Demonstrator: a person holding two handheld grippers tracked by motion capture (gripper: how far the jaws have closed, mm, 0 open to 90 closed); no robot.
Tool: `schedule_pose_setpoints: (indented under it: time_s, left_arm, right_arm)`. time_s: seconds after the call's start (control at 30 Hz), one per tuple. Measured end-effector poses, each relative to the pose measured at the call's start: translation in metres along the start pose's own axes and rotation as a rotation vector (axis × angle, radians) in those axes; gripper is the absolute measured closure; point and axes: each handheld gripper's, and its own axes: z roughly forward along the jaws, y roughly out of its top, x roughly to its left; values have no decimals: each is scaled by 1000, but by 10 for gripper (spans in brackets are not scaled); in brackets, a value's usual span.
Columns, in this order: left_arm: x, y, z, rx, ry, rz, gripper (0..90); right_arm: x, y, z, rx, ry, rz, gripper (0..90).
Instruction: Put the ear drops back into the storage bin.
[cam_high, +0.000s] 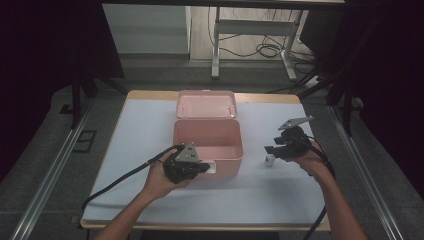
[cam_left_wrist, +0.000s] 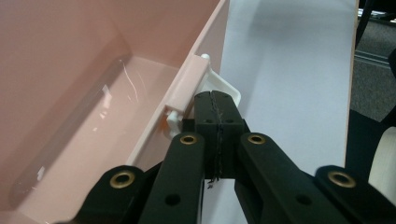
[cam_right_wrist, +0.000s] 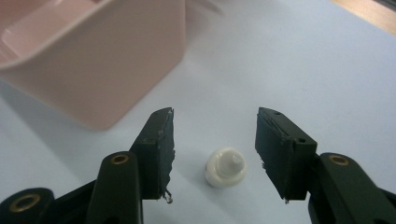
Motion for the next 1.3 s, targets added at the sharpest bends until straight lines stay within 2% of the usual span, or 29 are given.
schedule_pose_setpoints:
  time_s: [0.3,0.5,0.77,1.03,1.3]
  left_arm:
    - [0,0,0,3,0,6,900]
    - [0,0,0,3,1,6,900]
    - [0,0,0,2,2,6,900]
    - [0,0,0,2,1,5,900]
    - [0,0,0,1,2,6,900]
  right_arm:
    - [-4,-4,6,87,-4,-10,467]
    - [-11,-6,17,145,-20,16,461]
    - [-14,-7,38,256,-9,18,474]
    - [-14,-5,55,323,-3,14,509]
    - [-14,-6,66,381,-5,3,590]
